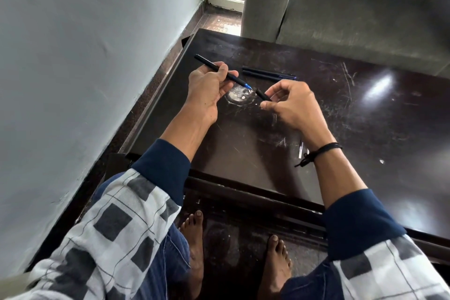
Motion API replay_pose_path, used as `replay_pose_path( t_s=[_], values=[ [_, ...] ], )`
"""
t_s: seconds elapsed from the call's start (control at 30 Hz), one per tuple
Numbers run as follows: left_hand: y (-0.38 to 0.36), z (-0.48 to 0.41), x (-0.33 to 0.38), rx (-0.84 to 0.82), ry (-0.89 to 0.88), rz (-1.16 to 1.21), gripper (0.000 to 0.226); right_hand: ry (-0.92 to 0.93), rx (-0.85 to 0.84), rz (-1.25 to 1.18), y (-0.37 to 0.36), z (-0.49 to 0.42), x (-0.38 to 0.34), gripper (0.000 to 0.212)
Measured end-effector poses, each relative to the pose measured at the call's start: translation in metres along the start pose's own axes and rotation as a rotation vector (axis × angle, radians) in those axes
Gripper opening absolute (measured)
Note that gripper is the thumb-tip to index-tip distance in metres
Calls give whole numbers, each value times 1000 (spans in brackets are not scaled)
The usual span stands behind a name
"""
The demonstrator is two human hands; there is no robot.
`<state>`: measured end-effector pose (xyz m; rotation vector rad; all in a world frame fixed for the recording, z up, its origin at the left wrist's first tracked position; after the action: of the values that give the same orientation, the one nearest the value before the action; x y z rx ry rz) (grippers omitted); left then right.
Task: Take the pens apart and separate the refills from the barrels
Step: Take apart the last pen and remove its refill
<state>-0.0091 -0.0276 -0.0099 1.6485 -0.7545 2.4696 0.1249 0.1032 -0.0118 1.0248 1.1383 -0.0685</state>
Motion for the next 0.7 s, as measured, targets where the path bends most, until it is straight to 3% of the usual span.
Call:
replay_pose_path(
  t_s=[0.7],
  values=[
    [-7,9,-10,-80,13,-133,8,25,-5,16,-2,5,-6,19]
  ],
)
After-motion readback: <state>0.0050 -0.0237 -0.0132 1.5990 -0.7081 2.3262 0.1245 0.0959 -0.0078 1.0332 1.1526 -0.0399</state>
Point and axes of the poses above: each hand's wrist, its own z-axis away from the middle knuckle, its own y-axis out of the back of the hand, x = y × z, the point moved 1 cm from there along -z, towards the middle knuckle, and after that the axes turned 1 degree about x, right-handed, at the moved point
